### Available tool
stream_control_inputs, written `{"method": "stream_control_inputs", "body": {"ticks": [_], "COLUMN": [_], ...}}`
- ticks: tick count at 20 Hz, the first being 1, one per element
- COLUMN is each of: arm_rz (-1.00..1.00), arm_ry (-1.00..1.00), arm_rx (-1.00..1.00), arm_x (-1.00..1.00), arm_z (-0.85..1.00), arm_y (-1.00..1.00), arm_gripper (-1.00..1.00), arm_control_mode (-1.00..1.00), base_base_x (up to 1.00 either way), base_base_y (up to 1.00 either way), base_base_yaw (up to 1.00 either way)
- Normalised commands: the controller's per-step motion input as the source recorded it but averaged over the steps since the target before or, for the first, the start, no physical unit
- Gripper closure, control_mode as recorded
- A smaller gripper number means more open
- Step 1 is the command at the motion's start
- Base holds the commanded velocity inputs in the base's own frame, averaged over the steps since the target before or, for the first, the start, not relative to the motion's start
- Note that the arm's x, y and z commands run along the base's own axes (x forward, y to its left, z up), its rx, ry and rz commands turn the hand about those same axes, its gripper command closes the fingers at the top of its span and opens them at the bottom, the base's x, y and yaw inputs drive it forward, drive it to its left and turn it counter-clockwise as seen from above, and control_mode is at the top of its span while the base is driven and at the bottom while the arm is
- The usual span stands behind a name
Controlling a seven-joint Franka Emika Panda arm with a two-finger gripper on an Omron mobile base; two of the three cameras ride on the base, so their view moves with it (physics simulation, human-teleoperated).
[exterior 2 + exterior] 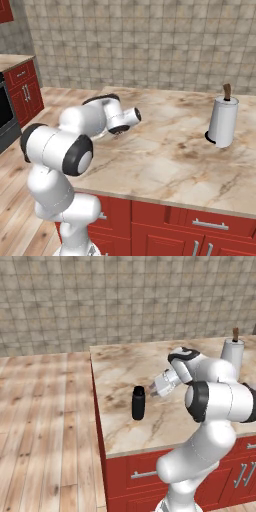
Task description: Pick the water bottle from the counter and place it in the open cabinet.
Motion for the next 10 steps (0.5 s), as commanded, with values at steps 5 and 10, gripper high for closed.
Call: {"method": "stream_control_inputs", "body": {"ticks": [5, 10], "arm_rz": [0.10, 0.07], "arm_ry": [0.00, 0.00], "arm_rx": [0.00, 0.00], "arm_x": [0.00, 0.03], "arm_z": [-0.01, -0.08], "arm_y": [0.18, 0.21], "arm_gripper": [-1.00, -1.00], "arm_control_mode": [-1.00, -1.00], "base_base_x": [0.00, 0.00], "base_base_y": [0.00, 0.00], "base_base_yaw": [0.00, 0.00]}}
